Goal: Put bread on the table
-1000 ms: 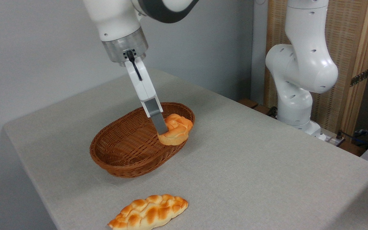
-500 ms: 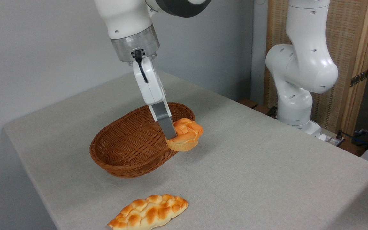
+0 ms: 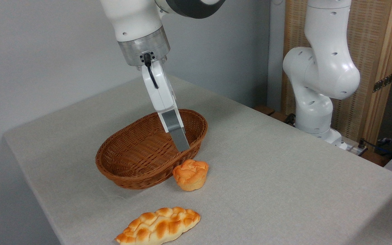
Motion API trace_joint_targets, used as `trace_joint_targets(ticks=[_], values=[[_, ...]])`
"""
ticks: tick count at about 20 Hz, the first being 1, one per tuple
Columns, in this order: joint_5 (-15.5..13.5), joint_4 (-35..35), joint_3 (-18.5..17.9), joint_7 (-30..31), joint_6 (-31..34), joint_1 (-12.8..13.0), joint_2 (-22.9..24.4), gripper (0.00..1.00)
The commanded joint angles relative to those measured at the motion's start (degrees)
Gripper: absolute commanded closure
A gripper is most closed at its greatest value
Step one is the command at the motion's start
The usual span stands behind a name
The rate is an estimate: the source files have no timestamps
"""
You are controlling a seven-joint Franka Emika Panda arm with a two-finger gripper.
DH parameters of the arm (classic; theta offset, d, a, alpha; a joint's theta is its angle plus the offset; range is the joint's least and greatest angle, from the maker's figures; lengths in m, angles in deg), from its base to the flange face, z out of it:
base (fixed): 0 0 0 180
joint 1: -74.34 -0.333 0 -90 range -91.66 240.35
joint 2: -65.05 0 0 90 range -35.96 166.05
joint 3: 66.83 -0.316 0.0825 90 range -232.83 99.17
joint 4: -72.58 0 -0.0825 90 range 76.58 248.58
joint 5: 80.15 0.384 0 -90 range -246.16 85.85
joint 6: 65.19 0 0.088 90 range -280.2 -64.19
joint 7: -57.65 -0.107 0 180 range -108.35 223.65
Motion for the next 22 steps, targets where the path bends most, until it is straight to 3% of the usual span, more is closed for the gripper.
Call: trace_joint_targets(ticks=[1, 3, 7, 9, 13, 15, 18, 22], values=[[0.5, -0.6, -0.5, 0.0, 1.4, 0.3, 0.5, 0.0], [-0.1, -2.8, -0.7, 2.5, 1.4, 0.2, 0.4, 0.0], [-3.5, -5.7, -1.0, 19.4, 1.3, 0.2, 0.3, 0.0], [-5.4, -7.2, -1.0, 24.3, 1.3, 0.0, 0.1, 0.0], [-8.3, -8.4, -0.5, 30.3, 1.1, 0.0, 0.2, 0.0], [-9.1, -8.7, 1.8, 34.3, 0.4, -1.1, 0.2, 0.0], [-9.1, -8.6, 7.3, 34.9, 0.3, -4.6, -0.4, 0.0], [-9.0, -8.6, 8.0, 34.8, -0.1, -5.0, -0.9, 0.0]])
